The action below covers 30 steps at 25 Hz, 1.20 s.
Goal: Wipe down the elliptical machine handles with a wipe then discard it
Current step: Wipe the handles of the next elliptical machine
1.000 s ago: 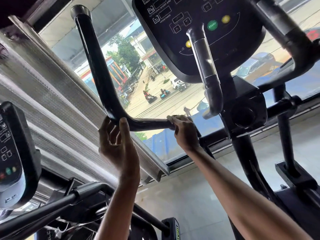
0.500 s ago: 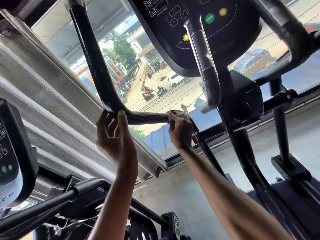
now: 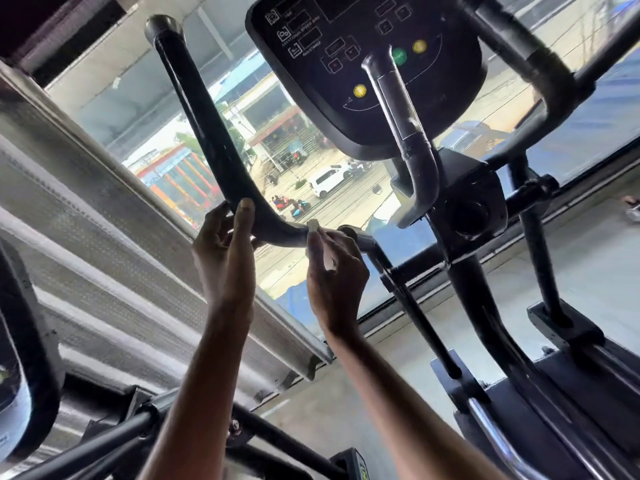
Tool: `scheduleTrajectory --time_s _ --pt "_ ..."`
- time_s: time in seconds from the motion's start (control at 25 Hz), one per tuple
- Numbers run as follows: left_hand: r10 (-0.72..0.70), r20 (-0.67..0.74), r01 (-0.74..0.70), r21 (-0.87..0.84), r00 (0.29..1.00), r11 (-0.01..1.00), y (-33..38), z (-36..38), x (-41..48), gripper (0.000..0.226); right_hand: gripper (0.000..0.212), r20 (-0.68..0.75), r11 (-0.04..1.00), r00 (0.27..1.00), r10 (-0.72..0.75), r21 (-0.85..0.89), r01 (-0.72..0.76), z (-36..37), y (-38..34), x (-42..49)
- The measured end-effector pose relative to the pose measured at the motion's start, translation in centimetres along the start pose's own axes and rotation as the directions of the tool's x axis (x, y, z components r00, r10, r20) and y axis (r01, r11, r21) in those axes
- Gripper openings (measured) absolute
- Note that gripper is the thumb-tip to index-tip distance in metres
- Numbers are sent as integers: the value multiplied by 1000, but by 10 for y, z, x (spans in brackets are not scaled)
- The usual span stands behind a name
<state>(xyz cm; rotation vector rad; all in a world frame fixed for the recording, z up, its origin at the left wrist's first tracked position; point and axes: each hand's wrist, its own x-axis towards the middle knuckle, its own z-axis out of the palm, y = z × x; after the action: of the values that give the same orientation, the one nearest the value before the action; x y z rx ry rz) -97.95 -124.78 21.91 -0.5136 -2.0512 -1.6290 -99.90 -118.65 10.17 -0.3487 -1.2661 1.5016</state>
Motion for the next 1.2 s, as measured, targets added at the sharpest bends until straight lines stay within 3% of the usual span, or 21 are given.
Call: scheduleTrajectory --time_s 0.24,0.4,0.52,0.6,0.72,1.2 --pt "-59 212 70 -49 976 996 1 -16 22 24 15 -228 995 973 -16 91 38 20 7 -22" --pt "-64 328 103 -101 942 990 -4 -21 30 24 18 -279 937 895 347 58 -345 37 63 -21" --pt "-59 375 115 -129 925 985 -6 -21 29 14 16 -347 851 777 525 215 -479 36 78 -11" --pt "-45 401 113 -148 915 982 -6 -22 30 15 12 -380 847 758 530 281 -451 39 79 -1" --pt "-33 445 109 -147 895 983 -5 -25 30 17 7 -365 864 785 501 263 -429 54 80 4" --pt "14 541 95 -173 841 980 -8 -35 37 21 14 -377 884 807 455 296 -361 57 51 -12"
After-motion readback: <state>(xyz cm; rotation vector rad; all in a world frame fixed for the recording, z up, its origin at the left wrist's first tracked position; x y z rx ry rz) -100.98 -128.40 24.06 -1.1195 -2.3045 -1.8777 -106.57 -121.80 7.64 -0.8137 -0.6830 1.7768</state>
